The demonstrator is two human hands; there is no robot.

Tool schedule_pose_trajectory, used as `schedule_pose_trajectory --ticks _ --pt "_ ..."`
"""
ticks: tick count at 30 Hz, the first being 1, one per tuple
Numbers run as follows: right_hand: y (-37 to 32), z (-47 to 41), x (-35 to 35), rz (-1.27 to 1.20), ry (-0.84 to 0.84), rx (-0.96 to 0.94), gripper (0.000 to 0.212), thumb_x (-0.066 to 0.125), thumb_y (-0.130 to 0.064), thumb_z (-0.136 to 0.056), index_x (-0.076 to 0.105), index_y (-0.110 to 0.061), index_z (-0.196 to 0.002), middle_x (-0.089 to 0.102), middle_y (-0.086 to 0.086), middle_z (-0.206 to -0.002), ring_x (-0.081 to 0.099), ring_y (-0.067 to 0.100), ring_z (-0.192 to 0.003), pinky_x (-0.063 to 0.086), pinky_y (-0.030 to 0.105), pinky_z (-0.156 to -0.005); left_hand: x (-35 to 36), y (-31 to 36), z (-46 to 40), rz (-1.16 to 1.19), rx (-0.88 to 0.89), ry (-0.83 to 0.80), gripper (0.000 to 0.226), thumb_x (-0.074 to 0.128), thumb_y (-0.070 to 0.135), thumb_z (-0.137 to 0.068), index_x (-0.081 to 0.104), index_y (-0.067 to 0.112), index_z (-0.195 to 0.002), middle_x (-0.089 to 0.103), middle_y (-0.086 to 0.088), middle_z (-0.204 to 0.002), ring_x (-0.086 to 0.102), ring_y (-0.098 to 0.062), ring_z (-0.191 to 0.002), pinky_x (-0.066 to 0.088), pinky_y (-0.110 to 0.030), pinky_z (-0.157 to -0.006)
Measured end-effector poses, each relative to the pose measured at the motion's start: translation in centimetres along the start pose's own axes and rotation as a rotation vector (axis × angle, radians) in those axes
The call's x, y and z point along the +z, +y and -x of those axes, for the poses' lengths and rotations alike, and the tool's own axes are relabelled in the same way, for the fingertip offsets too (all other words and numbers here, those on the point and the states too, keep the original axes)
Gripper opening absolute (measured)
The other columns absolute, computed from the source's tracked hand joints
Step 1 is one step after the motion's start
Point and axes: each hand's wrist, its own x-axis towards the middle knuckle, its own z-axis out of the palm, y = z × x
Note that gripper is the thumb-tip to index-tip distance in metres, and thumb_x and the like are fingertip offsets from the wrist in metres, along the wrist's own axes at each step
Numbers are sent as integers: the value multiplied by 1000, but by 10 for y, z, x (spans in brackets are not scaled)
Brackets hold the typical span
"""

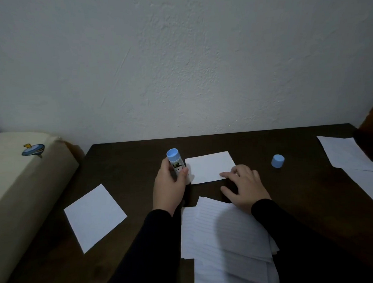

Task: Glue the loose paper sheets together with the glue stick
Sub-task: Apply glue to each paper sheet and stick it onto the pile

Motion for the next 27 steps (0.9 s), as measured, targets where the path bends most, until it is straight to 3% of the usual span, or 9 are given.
schedule_pose_trajectory --ticks 7,11,15,20,27 --pt "4 0 4 -85 34 -69 36 45 -45 -93 59 -33 -124 48 -10 -124 40 10 -117 27 29 -96 1 1 0 7 4 -10 28 61 32 -92 48 31 -117 56 16 -107 54 -6 -105 50 -33 -89" --pt "5 1 6 -67 161 -4 42 37 -36 -89 61 -30 -124 52 -8 -122 42 12 -116 24 30 -90 3 3 2 16 13 -19 23 61 32 -93 47 33 -111 53 21 -98 53 -1 -98 46 -26 -82" --pt "6 -3 8 26 37 91 44 45 -38 -94 48 -30 -138 41 -8 -141 28 12 -133 18 39 -107 3 7 6 42 25 -52 24 61 32 -93 46 35 -112 53 23 -98 51 5 -93 42 -19 -75" --pt "5 0 1 -53 -58 -120 50 43 -48 -84 54 -37 -131 43 -14 -135 31 4 -128 16 30 -96 8 16 12 93 58 -125 21 60 28 -94 49 35 -110 58 19 -99 54 8 -86 39 -12 -65" --pt "8 -1 2 -84 -99 -162 57 47 -43 -83 46 -32 -139 38 -15 -140 31 1 -126 18 29 -94 32 23 29 19 146 -219 22 61 29 -93 50 37 -109 60 16 -85 53 2 -62 37 -11 -55"
